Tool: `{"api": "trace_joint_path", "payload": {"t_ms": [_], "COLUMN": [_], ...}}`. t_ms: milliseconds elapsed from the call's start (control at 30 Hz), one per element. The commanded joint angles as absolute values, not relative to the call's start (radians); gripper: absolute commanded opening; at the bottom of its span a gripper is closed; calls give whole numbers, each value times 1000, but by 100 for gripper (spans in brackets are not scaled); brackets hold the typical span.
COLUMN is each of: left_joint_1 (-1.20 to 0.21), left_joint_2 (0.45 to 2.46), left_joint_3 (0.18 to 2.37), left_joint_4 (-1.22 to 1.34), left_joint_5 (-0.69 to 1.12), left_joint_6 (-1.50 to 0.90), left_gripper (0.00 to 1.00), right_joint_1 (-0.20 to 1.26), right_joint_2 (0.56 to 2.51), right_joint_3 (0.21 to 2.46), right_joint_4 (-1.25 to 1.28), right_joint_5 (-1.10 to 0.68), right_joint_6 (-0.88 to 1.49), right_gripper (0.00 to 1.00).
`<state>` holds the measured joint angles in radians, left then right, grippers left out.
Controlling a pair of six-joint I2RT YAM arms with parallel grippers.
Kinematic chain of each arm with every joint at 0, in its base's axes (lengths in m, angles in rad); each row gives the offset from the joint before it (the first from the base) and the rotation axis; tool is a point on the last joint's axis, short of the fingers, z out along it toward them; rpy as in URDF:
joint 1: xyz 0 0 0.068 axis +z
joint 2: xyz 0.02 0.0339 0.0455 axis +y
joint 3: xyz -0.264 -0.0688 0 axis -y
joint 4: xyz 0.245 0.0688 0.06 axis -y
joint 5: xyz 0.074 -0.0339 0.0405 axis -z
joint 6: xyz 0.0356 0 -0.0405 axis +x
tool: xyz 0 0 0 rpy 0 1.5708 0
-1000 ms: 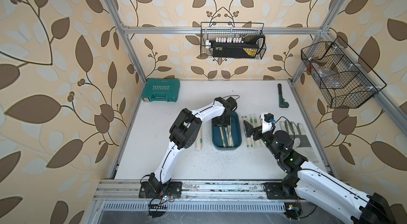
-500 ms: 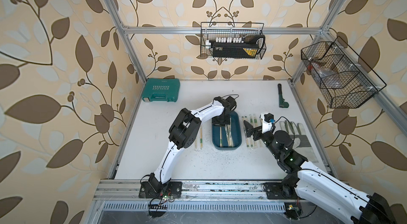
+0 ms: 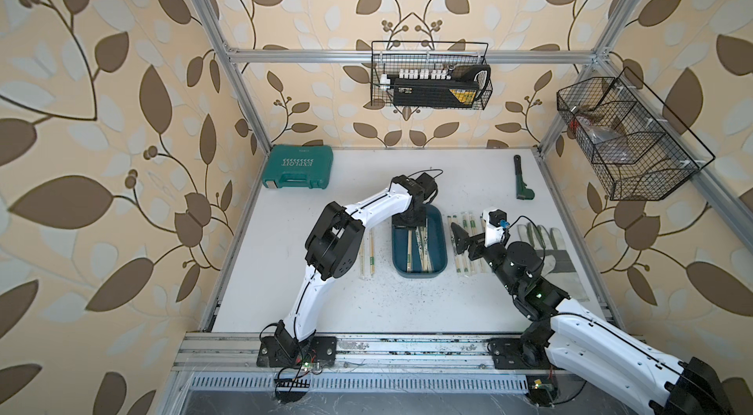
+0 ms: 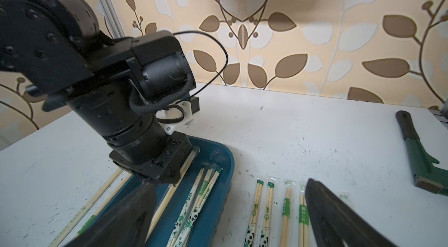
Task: Take the paired disposable chopsticks out of the storage box
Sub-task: Pick up the paired disposable chopsticks from the storage box, then place the paired disposable chopsticks at the center of the board.
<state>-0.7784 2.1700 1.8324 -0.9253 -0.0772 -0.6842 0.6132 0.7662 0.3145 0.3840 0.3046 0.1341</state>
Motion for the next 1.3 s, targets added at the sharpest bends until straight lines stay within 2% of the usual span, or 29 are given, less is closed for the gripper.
{"api": "trace_joint_path", "payload": {"t_ms": [0, 267, 467, 600, 767, 1033, 1267], "left_joint_1": [-777, -768, -674, -587, -465, -388, -379], "left_joint_2": [2077, 1903, 1762, 1678, 1589, 1639, 1793], "left_joint_3": [1875, 1888, 1858, 1754, 1517, 1285, 1314], "left_joint_4": [-985, -1094, -1200, -1221, -1127, -921, -852], "left_joint_5": [-76, -141, -134, -138, -100, -91, -96], "left_joint_6": [-660, -592, -525, -494, -449, -413, -418], "left_gripper": [0, 0, 0, 0, 0, 0, 0], "right_joint_1": [619, 619, 619, 618, 619, 619, 619], "right_joint_2": [765, 781, 782, 787, 790, 798, 792], "right_joint_3": [327, 337, 337, 337, 339, 345, 345], "right_joint_4": [373, 366, 366, 367, 364, 361, 353], "right_joint_5": [324, 323, 325, 328, 327, 319, 322], "right_joint_6": [144, 145, 144, 144, 144, 144, 143], "right_gripper": [99, 99, 99, 99, 99, 99, 99]}}
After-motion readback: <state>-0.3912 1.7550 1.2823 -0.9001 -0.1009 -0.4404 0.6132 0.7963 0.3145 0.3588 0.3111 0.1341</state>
